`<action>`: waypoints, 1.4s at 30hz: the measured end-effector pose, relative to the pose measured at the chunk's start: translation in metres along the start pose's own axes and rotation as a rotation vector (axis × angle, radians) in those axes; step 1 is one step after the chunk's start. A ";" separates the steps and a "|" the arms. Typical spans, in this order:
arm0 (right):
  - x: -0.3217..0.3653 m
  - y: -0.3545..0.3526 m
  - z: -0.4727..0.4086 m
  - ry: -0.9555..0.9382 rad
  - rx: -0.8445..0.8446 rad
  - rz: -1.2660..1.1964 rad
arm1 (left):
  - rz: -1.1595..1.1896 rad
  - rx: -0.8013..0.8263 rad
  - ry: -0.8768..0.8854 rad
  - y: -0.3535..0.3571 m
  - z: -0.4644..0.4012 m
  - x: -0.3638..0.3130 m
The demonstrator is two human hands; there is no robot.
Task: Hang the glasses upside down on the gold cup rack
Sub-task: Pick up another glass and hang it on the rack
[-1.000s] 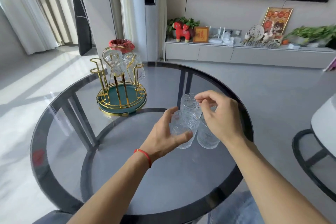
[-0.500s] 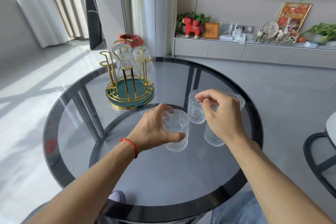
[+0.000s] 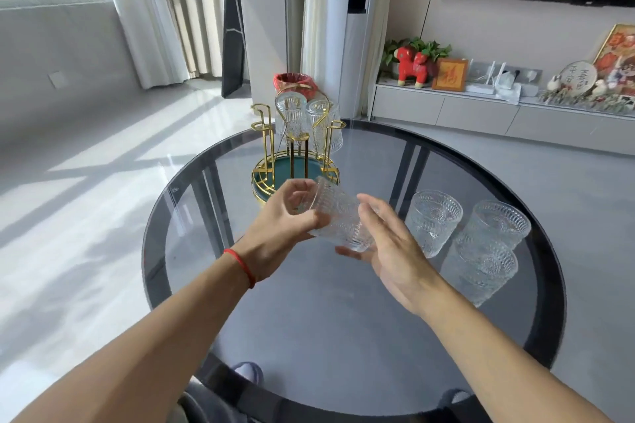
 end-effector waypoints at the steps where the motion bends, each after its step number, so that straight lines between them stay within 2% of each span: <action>1: -0.001 0.002 -0.004 0.000 -0.042 -0.052 | -0.056 0.018 0.019 -0.004 -0.002 0.004; 4: 0.000 -0.001 -0.012 -0.048 -0.206 -0.037 | -0.310 0.031 0.087 -0.022 -0.010 0.018; 7: 0.009 -0.008 -0.018 -0.158 -0.347 0.084 | -0.730 -0.069 0.144 -0.042 -0.016 0.039; 9: 0.016 -0.011 -0.019 -0.220 -0.372 0.185 | -0.973 -0.114 0.194 -0.049 -0.021 0.053; 11: 0.025 -0.008 -0.020 -0.282 -0.340 0.252 | -1.066 -0.104 0.242 -0.049 -0.026 0.063; 19: 0.094 0.065 -0.070 -0.600 -0.201 0.447 | -1.181 -0.176 0.273 -0.044 -0.035 0.087; 24: 0.134 0.127 -0.134 -0.694 -0.144 0.682 | -1.216 -0.177 0.277 -0.045 -0.040 0.098; 28: 0.142 0.158 -0.182 -0.657 -0.105 0.926 | -1.219 -0.192 0.295 -0.045 -0.040 0.099; 42: 0.114 0.178 -0.238 -0.488 -0.067 1.325 | -1.255 -0.186 0.280 -0.043 -0.038 0.094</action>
Point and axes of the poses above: each hand's wrist, its own z-axis away from the middle knuckle, its own y-axis out of the palm, x = y × z, the point moved 1 cm from there along -z, towards the middle knuckle, and after that the axes turned 5 degrees about -z, right-handed, at the moved point
